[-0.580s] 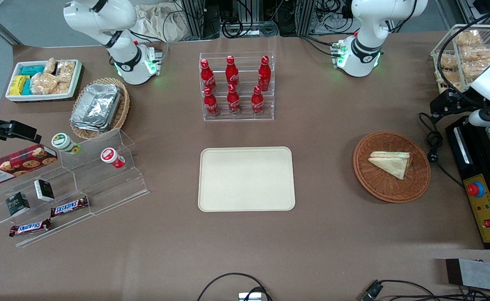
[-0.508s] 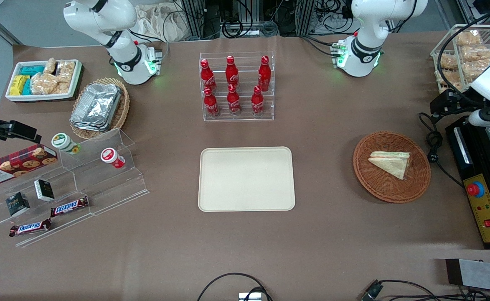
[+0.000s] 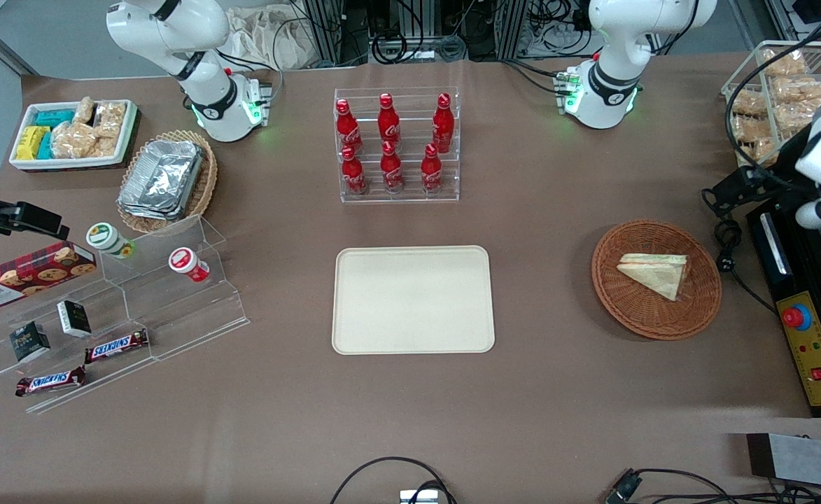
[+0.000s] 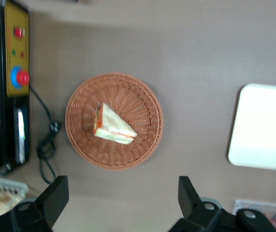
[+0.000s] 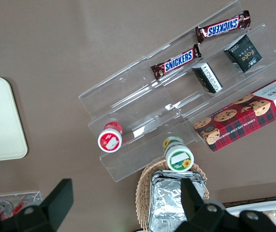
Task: Place sandwich from basket to tray
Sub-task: 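Move the left gripper over the wicker basket toward the wrapped sandwich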
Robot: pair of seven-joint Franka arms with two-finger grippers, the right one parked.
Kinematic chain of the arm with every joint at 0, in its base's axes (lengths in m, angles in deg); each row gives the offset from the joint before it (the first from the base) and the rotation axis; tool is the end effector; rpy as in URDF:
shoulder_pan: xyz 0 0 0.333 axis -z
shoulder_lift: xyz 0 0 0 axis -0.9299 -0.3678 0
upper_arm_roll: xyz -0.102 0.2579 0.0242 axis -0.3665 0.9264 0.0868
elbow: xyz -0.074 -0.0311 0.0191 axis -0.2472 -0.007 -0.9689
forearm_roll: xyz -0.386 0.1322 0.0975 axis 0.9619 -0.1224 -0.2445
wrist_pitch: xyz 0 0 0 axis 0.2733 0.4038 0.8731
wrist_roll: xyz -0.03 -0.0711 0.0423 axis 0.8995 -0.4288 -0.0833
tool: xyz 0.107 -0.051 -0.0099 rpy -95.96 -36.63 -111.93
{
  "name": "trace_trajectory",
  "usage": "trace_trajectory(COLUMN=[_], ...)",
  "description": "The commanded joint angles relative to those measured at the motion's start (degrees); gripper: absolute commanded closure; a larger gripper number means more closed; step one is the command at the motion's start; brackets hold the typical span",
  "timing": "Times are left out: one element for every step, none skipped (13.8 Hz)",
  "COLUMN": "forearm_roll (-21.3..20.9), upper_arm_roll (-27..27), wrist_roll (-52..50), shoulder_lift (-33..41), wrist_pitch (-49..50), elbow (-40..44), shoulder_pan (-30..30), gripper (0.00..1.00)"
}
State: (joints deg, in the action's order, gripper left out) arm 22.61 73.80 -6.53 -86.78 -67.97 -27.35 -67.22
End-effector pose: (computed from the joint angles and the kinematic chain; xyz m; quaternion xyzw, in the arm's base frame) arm 0.5854 -0.0380 0.5700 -0.9956 -0.0918 0.0135 0.0102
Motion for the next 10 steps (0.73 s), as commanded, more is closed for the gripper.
trace_trajectory(forearm_roll=[1.3, 1.3, 1.3, 1.3, 1.3, 1.3, 1.3, 1.3, 1.4, 2.4], upper_arm_roll=[0.4, 0.4, 0.5, 0.5, 0.5, 0.4, 0.4, 0.4, 0.4, 0.5], wrist_roll=[-11.7, -14.2, -16.1, -18.2, -20.5, -23.3, -26.9, -29.5, -30.8, -32.1], shoulder_lift=[-1.7, -1.7, -1.2, -0.6, -0.1, 1.3, 2.9, 4.0, 5.2, 6.0], wrist_pitch=[0.3, -0.8, -2.6, -4.3, -5.8, -9.3, -13.2, -16.4, -19.6, -22.4], elbow=[-1.3, -2.8, -5.2, -7.6, -10.2, -14.0, -18.3, -22.1, -25.8, -28.7], shoulder_pan=[-1.1, -2.0, -2.7, -3.7, -3.9, -3.9, -3.9, -3.9, -3.9, -4.4], gripper=[0.00, 0.00, 0.00, 0.00, 0.00, 0.00, 0.00, 0.00, 0.00, 0.00])
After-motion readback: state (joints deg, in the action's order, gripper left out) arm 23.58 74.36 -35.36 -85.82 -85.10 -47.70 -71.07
